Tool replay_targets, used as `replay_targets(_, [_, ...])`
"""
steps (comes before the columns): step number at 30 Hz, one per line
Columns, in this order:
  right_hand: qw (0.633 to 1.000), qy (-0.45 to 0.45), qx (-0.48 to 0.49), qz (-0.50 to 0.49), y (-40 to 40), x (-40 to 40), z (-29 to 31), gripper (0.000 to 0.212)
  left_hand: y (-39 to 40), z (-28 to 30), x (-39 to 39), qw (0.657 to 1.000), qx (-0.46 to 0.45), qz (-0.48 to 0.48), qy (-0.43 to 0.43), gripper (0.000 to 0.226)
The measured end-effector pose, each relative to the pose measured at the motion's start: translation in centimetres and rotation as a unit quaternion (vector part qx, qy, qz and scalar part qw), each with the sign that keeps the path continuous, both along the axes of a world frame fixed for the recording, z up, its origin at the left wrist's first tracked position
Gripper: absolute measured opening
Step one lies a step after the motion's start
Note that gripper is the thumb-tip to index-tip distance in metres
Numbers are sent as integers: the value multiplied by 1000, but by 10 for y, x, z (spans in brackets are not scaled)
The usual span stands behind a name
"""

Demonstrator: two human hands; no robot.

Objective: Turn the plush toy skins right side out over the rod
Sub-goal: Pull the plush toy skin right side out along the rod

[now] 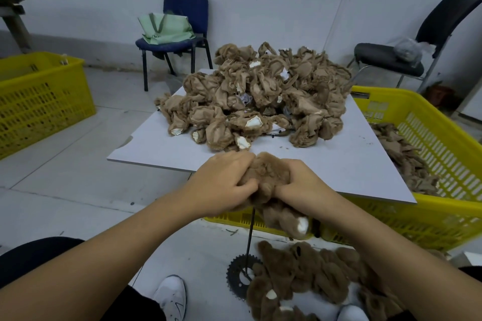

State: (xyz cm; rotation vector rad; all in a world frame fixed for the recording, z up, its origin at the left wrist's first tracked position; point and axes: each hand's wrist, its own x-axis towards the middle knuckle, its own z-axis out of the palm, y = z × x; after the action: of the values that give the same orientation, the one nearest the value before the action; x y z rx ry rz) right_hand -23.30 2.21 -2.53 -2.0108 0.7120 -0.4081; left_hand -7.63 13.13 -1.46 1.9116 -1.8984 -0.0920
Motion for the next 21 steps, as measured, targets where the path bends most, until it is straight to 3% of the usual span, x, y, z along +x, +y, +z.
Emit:
replay_targets(5, [992, -95, 80, -15, -3, -1, 13, 8, -6, 5, -4, 987, -64, 11, 146, 32])
replay_targets(11, [988, -101, 111, -26, -10, 0, 17, 6, -17, 12, -8, 965, -82, 30, 247, 31])
replay_targets(15, [973, -133, 187, 10, -15, -5, 23, 33, -23, 18, -8, 955, -88, 44, 280, 29])
replay_targets(21, [962, -134, 233, -34, -17, 4, 17, 21, -30, 18, -11, 935, -69, 66, 342, 36])
